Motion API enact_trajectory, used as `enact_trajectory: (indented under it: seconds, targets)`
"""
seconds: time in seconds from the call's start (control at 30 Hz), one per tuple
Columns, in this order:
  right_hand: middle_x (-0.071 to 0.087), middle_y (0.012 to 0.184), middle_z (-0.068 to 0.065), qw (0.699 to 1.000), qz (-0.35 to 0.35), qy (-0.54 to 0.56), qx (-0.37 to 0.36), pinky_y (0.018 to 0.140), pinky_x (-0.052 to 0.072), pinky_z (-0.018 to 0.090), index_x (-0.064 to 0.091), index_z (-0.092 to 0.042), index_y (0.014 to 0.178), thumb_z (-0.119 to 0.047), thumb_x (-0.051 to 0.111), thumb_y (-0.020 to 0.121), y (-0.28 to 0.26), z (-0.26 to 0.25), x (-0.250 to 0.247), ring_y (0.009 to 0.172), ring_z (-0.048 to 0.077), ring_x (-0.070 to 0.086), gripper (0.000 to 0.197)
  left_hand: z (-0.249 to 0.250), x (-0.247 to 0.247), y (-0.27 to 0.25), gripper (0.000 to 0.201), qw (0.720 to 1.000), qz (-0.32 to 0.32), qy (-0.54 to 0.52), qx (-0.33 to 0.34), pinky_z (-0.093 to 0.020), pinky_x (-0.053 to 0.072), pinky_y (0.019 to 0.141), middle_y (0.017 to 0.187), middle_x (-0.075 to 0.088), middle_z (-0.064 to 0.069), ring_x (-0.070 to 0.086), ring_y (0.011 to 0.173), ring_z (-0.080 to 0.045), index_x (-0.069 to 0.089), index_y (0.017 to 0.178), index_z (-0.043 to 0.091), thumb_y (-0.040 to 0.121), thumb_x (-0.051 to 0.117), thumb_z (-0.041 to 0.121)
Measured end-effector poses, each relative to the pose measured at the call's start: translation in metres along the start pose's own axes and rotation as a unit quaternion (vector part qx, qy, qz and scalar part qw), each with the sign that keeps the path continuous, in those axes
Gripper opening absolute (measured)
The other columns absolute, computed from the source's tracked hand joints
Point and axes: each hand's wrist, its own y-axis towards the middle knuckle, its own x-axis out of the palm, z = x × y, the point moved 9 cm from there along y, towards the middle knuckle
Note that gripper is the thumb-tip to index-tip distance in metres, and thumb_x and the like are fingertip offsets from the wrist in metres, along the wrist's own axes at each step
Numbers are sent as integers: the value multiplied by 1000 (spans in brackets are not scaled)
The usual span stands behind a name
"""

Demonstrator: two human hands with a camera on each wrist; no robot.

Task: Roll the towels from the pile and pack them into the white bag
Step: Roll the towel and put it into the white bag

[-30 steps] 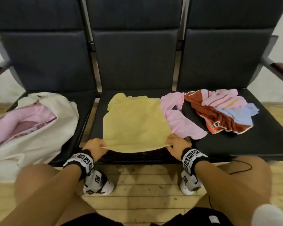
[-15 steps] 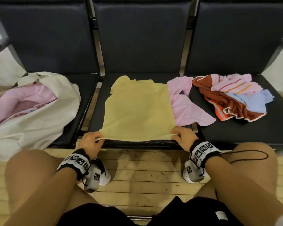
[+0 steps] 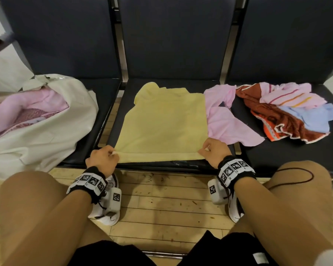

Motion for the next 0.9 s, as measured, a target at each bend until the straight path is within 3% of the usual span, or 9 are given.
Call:
enact_trajectory:
  seconds: [0.13,0.2,0.27,0.37,0.43,0.57,0.7,0.8,0.9]
  targets:
    - [56,111,-1,998,32,-54,5,82,50,36,56,-20,112,-35,63,91,-4,-2,0,97,21,58,28,5,-8,0,23,999,39,-2,-4,-47,39,92,110,60,-5,48,107,-32,60,109,26,88,62,32]
    - [55,115,2,991,88,-85,-57,79,50,37,58,-16,113,-25,59,92,-10,-19,-4,101,24,55,23,16,-16,-4,32,996,79,14,27,-49,38,96,123,54,-7,44,115,-33,59,118,22,87,66,29]
    - [57,110,5,981,114,-77,-135,76,50,38,62,-13,109,-17,58,91,-16,-41,-1,100,26,54,19,40,-19,-13,28,988,117,-4,104,-49,41,96,122,53,-8,44,115,-33,62,114,17,87,68,23]
    - [62,104,6,964,69,-73,-246,77,53,42,67,-10,104,-19,63,88,-30,-71,27,98,27,56,18,77,8,-32,20,968,73,-10,238,-47,47,90,111,58,-5,50,107,-28,65,105,14,87,69,22]
    - [65,104,8,952,33,-100,-287,80,53,44,70,-9,103,-26,62,85,-38,-80,49,97,31,58,26,87,32,-38,26,963,21,21,268,-44,46,91,113,59,-1,52,107,-25,65,110,17,88,67,30]
    - [67,104,6,951,48,-136,-273,76,51,44,71,-13,103,-32,43,89,-37,-73,59,92,31,59,37,86,46,-35,35,963,1,56,264,-43,41,95,122,58,0,50,113,-26,63,120,21,90,63,40]
    - [69,97,6,957,90,-116,-252,75,53,43,73,-12,96,-25,59,86,-29,-60,44,87,32,61,22,75,40,-25,38,970,11,35,242,-44,41,98,123,59,-6,49,113,-30,63,122,16,92,59,39]
    - [68,96,8,958,62,-137,-244,79,52,42,72,-10,97,-11,60,85,-24,-58,49,88,32,60,17,71,39,-24,40,971,22,28,236,-44,43,97,119,62,-6,51,112,-31,66,118,14,91,49,39]
    - [65,100,11,962,16,-157,-223,81,49,43,68,-7,106,4,57,82,-22,-57,55,92,33,56,29,68,35,-23,30,973,42,21,225,-47,45,96,114,66,-4,55,111,-31,69,113,16,97,46,29]
